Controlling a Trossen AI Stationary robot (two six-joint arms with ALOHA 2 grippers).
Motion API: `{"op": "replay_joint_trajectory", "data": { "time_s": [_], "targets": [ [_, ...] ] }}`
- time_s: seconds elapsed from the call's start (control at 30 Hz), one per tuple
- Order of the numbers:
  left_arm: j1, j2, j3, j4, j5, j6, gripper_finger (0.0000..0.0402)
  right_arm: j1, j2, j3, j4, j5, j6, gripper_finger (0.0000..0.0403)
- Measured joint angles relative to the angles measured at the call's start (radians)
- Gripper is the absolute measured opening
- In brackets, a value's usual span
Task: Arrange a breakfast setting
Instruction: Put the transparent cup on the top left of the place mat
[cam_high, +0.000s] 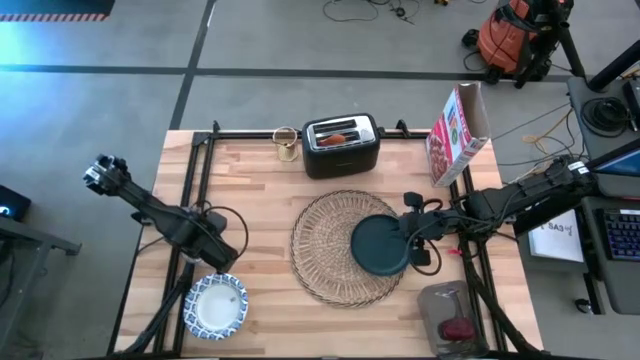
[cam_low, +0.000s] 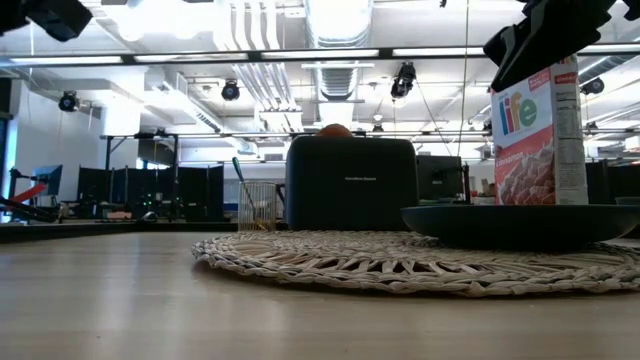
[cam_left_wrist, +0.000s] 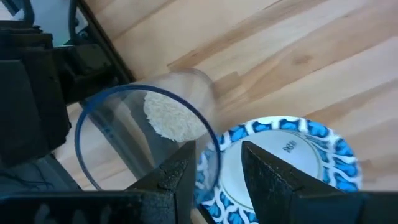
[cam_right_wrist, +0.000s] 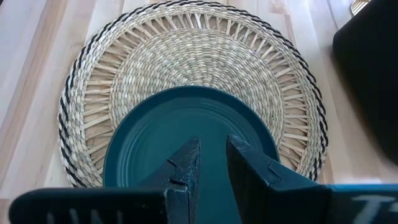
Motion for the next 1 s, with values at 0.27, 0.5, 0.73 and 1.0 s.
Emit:
{"op": "replay_joint_trajectory", "data": {
  "time_s": [0.27,0.5,0.73,1.0],
  "targets": [
    [0.000,0.000,-0.032,0.011,0.001,0.005,0.0110,0.000,0.000,0.000,0.000,0.000,0.000,0.0068],
    [0.000,0.000,-0.034,0.019,0.000,0.014,0.0077,0.000,0.000,0.000,0.001,0.000,0.000,0.0068],
    [0.000,0.000,-0.072,0.046,0.000,0.016,0.0066,0.000,0.000,0.000,0.000,0.000,0.000,0.0068],
    [0.000,0.000,-0.098,0.052,0.000,0.043,0.0039,0.000,0.000,0.000,0.000,0.000,0.000,0.0068]
  ]
}}
